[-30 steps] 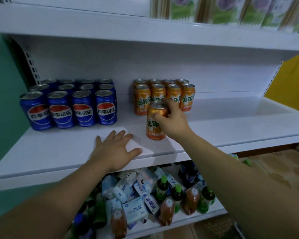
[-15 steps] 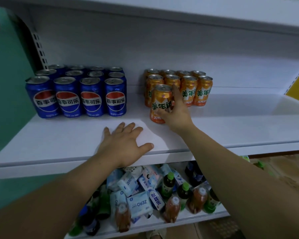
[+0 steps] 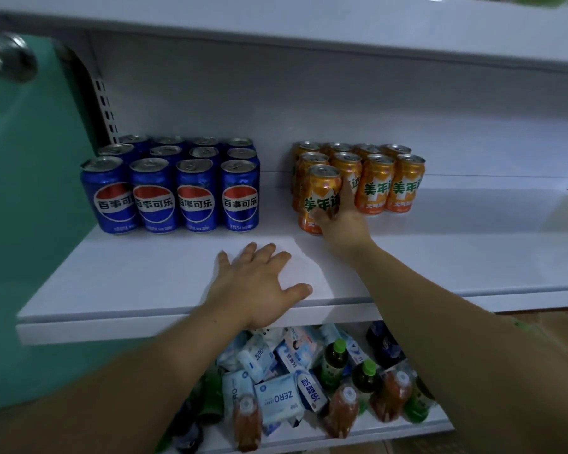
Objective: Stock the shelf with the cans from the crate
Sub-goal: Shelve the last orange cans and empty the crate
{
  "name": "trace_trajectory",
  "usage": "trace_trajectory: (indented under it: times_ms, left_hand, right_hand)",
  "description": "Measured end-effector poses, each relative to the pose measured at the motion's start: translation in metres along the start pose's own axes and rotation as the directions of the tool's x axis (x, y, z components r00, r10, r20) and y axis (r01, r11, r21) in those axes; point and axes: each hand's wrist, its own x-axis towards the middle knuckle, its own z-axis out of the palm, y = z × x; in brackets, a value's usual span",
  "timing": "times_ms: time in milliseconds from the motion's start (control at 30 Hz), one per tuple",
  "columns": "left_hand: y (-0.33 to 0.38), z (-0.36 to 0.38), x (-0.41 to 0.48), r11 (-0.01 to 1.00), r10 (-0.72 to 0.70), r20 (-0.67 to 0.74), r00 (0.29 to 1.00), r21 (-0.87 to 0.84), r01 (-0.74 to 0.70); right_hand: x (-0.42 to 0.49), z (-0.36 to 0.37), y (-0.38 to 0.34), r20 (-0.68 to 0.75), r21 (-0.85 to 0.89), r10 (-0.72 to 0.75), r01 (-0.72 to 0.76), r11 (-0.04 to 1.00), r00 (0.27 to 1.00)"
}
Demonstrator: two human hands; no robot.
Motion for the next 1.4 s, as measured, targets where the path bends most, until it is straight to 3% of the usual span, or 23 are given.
trace_trajectory:
  times_ms: [133, 300, 400, 500, 633, 767, 967, 1100, 1400]
  left_hand:
    - [0.0, -0.004, -0.002, 1.0, 0.01, 0.024, 1.0, -0.013, -0.009]
    - [0.013, -0.007, -0.008, 0.998, -0.014, -0.016, 1.0, -0.069, 0.013]
    - [0.071, -0.003, -0.026, 0.964, 0.183, -0.08, 0.98, -0.181, -0.195]
    - [0.144, 0.018, -0.059, 0.871, 0.431, -0.098, 0.897, -0.217, -0.442]
    - [0.205, 0.083, -0.088, 0.816, 0.553, 0.063, 0.831, -0.24, -0.525]
    - [0.235, 0.173, -0.102, 0.797, 0.598, 0.301, 0.743, -0.328, -0.508]
    - [0.251, 0.286, -0.11, 0.826, 0.564, 0.565, 0.602, -0.366, -0.43]
    - [0.261, 0.36, -0.093, 0.851, 0.525, 0.643, 0.558, -0.369, -0.375]
    - [0.273, 0.492, -0.074, 0.884, 0.438, 0.761, 0.479, -0.269, -0.382]
  right_hand:
    - [-0.028, -0.03, -0.001, 0.046, -0.07, 0.073, -0.069, 0.995, 0.996]
    - [-0.083, -0.108, 0.02, 0.038, -0.302, 0.234, -0.212, 0.929, 0.972]
    - [-0.127, -0.151, 0.039, -0.012, -0.334, 0.33, -0.315, 0.888, 0.944]
    - [-0.178, -0.182, 0.062, -0.1, -0.33, 0.386, -0.397, 0.857, 0.917]
    - [-0.248, -0.203, 0.097, -0.139, -0.35, 0.455, -0.473, 0.808, 0.88]
    - [-0.312, -0.201, 0.157, -0.097, -0.304, 0.615, -0.612, 0.73, 0.782]
    - [-0.391, -0.166, 0.256, -0.046, -0.318, 0.822, -0.788, 0.527, 0.568]
    - [-0.423, -0.133, 0.319, 0.031, -0.289, 0.89, -0.849, 0.443, 0.454]
    - [-0.465, -0.029, 0.442, 0.294, -0.324, 0.911, -0.866, 0.381, 0.29]
